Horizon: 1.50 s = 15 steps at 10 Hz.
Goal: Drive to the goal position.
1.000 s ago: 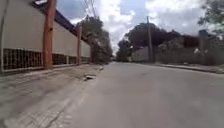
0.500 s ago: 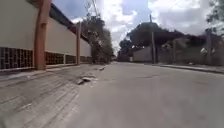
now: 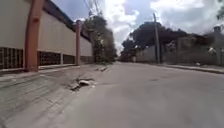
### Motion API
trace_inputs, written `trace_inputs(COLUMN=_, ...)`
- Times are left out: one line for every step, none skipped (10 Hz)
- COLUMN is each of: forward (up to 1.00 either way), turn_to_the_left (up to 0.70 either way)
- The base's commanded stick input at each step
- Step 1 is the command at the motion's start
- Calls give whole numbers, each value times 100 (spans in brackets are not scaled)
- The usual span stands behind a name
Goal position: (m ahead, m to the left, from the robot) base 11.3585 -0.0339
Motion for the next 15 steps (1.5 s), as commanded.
trace_inputs(forward=100, turn_to_the_left=0)
trace_inputs(forward=100, turn_to_the_left=0)
trace_inputs(forward=100, turn_to_the_left=0)
trace_inputs(forward=100, turn_to_the_left=0)
trace_inputs(forward=100, turn_to_the_left=0)
trace_inputs(forward=100, turn_to_the_left=0)
trace_inputs(forward=100, turn_to_the_left=0)
trace_inputs(forward=100, turn_to_the_left=0)
trace_inputs(forward=100, turn_to_the_left=0)
trace_inputs(forward=100, turn_to_the_left=0)
trace_inputs(forward=100, turn_to_the_left=0)
trace_inputs(forward=100, turn_to_the_left=0)
trace_inputs(forward=100, turn_to_the_left=-3)
trace_inputs(forward=100, turn_to_the_left=-7)
trace_inputs(forward=100, turn_to_the_left=-23)
